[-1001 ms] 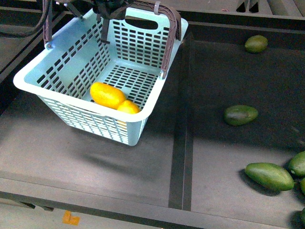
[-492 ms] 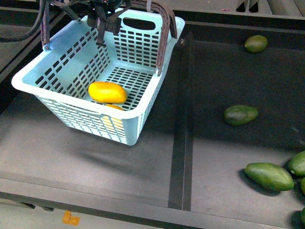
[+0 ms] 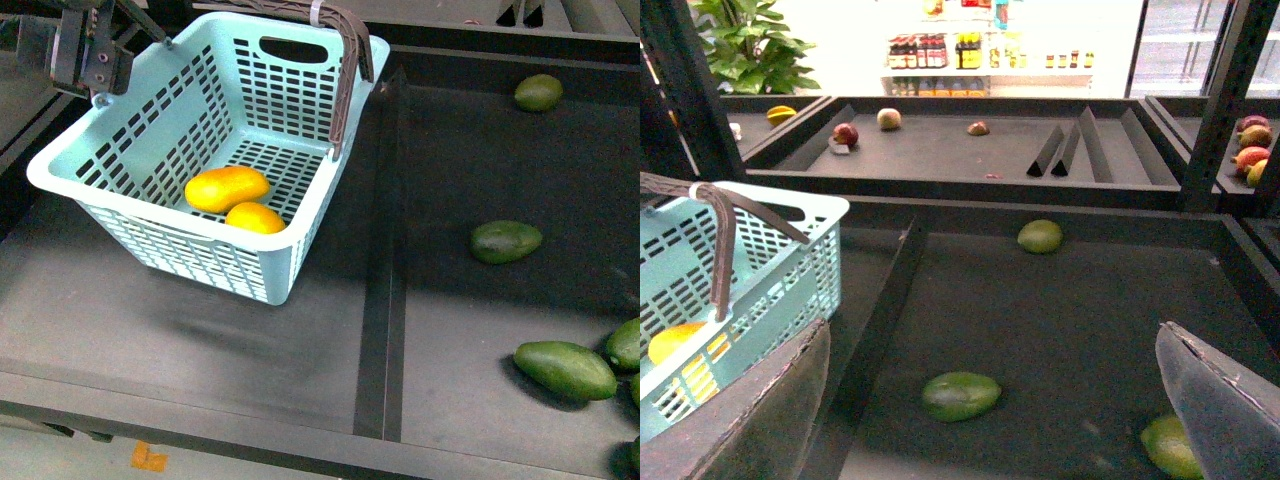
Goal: Pick lemon and mango into basket
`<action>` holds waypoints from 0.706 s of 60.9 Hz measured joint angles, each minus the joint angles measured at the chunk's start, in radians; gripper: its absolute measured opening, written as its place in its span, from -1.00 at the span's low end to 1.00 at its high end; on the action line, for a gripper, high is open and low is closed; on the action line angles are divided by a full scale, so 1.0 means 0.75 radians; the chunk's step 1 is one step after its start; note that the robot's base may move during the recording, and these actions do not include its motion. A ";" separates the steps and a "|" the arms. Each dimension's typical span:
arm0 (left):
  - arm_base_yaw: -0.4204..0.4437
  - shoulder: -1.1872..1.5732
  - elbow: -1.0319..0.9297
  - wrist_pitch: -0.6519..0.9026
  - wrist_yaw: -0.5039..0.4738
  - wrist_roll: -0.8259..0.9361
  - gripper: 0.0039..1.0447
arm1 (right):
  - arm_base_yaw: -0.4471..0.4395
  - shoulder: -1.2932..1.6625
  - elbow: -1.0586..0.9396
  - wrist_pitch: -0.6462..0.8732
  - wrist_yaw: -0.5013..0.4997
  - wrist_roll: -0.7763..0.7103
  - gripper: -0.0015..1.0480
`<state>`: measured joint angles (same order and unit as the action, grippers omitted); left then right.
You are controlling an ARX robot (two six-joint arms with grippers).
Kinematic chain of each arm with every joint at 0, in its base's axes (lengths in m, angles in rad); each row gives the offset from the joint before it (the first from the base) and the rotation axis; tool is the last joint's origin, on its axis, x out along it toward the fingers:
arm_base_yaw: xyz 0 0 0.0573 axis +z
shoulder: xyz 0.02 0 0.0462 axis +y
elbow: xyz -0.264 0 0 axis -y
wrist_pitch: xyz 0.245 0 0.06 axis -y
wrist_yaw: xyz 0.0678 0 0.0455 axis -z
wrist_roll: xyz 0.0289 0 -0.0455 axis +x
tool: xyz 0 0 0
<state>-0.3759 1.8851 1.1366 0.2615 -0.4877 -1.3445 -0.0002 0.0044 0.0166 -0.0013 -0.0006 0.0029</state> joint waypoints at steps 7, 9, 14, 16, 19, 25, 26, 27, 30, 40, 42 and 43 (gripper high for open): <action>0.078 -0.128 -0.470 0.850 0.260 0.962 0.21 | 0.000 0.000 0.000 0.000 0.002 0.000 0.83; 0.111 -0.204 -0.584 0.985 0.279 1.260 0.04 | 0.000 0.000 0.000 0.000 0.001 0.000 0.83; 0.192 -0.389 -0.799 1.086 0.338 1.625 -0.40 | 0.000 0.000 0.000 0.000 0.001 0.000 0.83; 0.205 -0.419 -0.844 1.092 0.350 1.656 -0.50 | 0.000 0.000 0.000 0.000 0.001 0.000 0.83; 0.227 -0.470 -0.928 1.095 0.381 1.706 -0.71 | 0.000 0.000 0.000 0.000 0.001 0.000 0.83; 0.263 -0.576 -1.049 1.096 0.427 1.751 -0.94 | 0.000 0.000 0.000 0.000 0.001 0.000 0.83; 0.271 -0.598 -1.068 1.096 0.436 1.755 -0.94 | 0.000 0.000 0.000 0.000 0.001 0.000 0.83; 0.278 -0.617 -1.086 1.098 0.441 1.758 -0.94 | 0.000 0.000 0.000 0.000 0.001 0.000 0.83; 0.299 -0.639 -1.146 1.169 0.455 1.764 -0.94 | 0.000 0.000 0.000 0.000 0.001 0.000 0.83; 0.356 -0.813 -1.299 1.113 0.511 1.770 -0.94 | 0.000 0.000 0.000 0.000 0.001 0.000 0.83; 0.364 -0.860 -1.318 1.092 0.517 1.772 -0.94 | 0.000 0.000 0.000 0.000 0.001 0.000 0.83; 0.368 -0.883 -1.328 1.081 0.522 1.772 -0.94 | 0.000 0.000 0.000 0.000 0.001 0.000 0.83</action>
<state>-0.0998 1.2228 0.1406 1.0725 -0.0959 -0.0154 -0.0002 0.0044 0.0166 -0.0013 -0.0002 0.0029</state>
